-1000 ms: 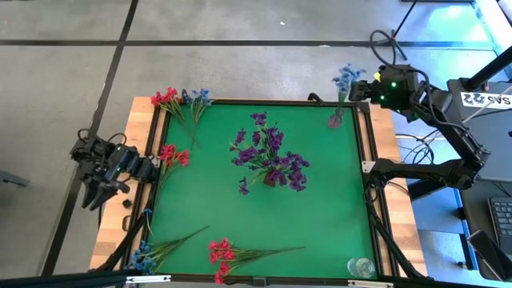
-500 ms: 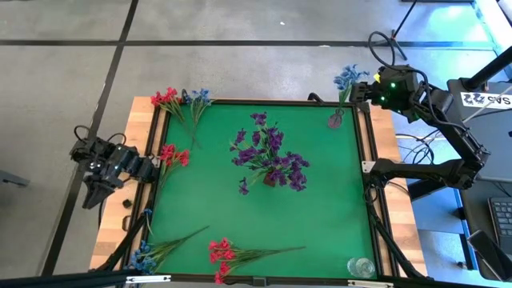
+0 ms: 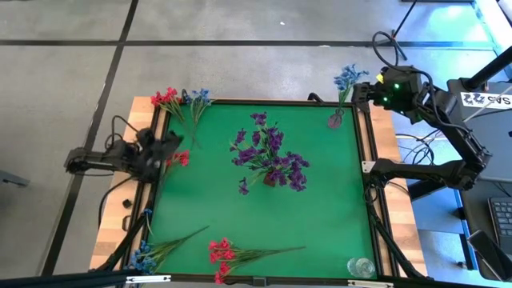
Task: Sort flowers into vase by color
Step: Put the top blue flowers into the violet vase
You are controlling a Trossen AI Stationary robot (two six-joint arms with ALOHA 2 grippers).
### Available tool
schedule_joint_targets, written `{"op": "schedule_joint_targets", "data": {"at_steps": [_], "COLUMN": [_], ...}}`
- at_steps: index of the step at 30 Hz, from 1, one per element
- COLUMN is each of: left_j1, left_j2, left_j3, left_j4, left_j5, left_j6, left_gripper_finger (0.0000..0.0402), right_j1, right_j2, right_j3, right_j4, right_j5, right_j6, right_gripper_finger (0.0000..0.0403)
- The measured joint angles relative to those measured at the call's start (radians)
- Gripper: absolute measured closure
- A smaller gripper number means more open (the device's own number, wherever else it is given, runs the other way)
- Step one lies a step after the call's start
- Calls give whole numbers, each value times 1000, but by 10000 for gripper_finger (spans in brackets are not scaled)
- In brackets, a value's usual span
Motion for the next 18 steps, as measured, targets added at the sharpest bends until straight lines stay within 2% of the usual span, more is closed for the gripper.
{"op": "schedule_joint_targets", "data": {"at_steps": [3,9,11,14,18], "left_j1": [5,5,5,5,5], "left_j2": [0,0,0,0,10], "left_j3": [0,0,0,0,2], "left_j4": [1,9,13,21,23], "left_j5": [-180,-295,-294,-235,-197], "left_j6": [-56,-49,-45,-18,-15], "left_gripper_finger": [240,240,240,240,240], "right_j1": [0,1,1,1,1], "right_j2": [-11,-42,-51,-65,-72], "right_j3": [0,0,0,0,0], "right_j4": [0,0,0,9,90], "right_j5": [-27,-72,-84,-84,-84], "right_j6": [0,0,0,0,-27], "right_gripper_finger": [150,150,150,150,150]}}
